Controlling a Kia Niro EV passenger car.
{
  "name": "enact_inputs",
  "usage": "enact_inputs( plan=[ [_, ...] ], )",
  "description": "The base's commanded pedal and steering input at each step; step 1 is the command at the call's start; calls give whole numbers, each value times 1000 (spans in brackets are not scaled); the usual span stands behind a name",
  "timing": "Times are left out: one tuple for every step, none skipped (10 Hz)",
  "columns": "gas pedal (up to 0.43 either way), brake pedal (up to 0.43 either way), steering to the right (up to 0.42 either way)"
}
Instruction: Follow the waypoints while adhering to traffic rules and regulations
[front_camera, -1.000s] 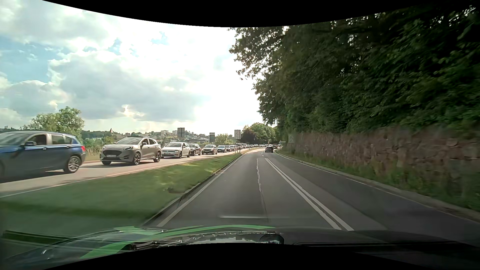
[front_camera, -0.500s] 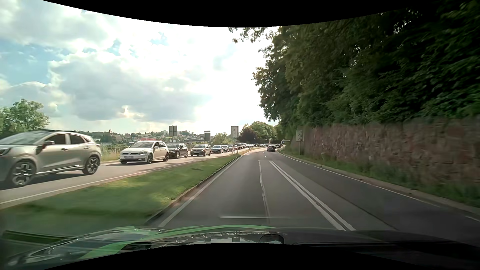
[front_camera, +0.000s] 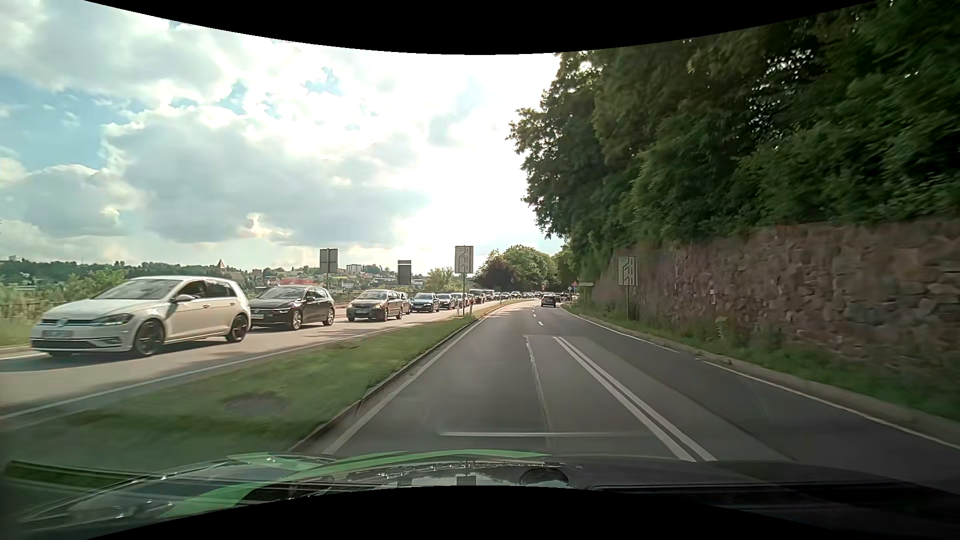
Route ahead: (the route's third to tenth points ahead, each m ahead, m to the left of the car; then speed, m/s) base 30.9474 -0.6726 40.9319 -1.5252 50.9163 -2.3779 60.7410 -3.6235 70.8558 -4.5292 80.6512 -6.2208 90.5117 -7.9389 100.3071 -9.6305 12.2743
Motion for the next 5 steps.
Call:
enact_inputs(
  plan=[
    [138, 0, -1],
    [138, 0, -1],
    [138, 0, 2],
    [138, 0, 4],
    [138, 0, 7]
  ],
)
